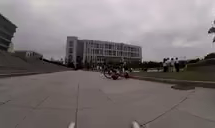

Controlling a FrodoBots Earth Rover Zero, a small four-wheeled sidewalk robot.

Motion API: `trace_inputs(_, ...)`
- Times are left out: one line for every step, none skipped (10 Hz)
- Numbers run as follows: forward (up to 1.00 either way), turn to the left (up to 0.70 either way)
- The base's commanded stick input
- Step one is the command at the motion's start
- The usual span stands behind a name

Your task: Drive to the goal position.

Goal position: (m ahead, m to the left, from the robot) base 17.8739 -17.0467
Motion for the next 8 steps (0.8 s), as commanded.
trace_inputs(0.45,0.27)
trace_inputs(0.45,0.27)
trace_inputs(0.45,0.27)
trace_inputs(0.45,0.27)
trace_inputs(0.45,0.27)
trace_inputs(0.45,0.27)
trace_inputs(0.45,0.27)
trace_inputs(0.45,0.27)
